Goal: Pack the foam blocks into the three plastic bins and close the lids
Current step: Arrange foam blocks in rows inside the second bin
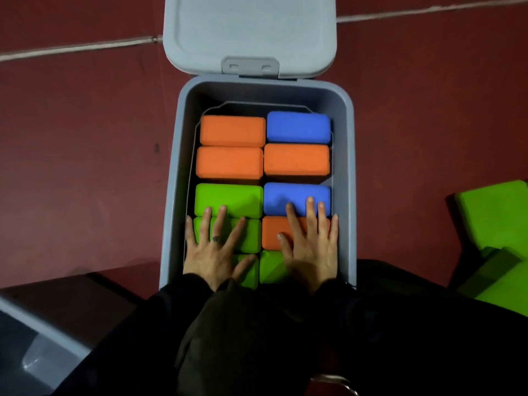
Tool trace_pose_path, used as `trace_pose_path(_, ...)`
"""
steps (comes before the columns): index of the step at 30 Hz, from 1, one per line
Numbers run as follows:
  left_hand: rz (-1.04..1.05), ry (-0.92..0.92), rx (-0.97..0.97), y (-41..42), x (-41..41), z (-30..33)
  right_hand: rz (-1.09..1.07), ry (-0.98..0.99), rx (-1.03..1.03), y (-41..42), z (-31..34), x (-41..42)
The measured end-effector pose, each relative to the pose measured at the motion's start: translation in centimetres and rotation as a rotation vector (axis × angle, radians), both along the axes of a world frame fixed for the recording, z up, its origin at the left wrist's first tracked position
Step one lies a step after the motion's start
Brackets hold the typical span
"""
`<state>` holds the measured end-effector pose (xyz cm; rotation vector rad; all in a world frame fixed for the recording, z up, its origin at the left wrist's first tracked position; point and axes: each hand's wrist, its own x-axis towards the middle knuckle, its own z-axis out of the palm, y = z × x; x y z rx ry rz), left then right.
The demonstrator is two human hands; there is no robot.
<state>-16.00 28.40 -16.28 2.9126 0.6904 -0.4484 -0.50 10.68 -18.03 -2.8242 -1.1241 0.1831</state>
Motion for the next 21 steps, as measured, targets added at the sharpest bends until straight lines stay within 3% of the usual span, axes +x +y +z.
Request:
trace_pose_path(7,0.006,-0.055,-0.018,1.0,1.4,0.1,-0.05,0.072,0.191,8.0,3.5,7.8)
trace_pose_path(12,0.014,-0.068,-0.01,1.1,1.5,0.1,0.037,0.184,-0.122,13.0,2.4,13.8)
trace_pose_path(21,0.007,-0.048,-0.013,1.0,1.0,0.0,0.038,0.019,-0.111,11.7,1.1,11.6)
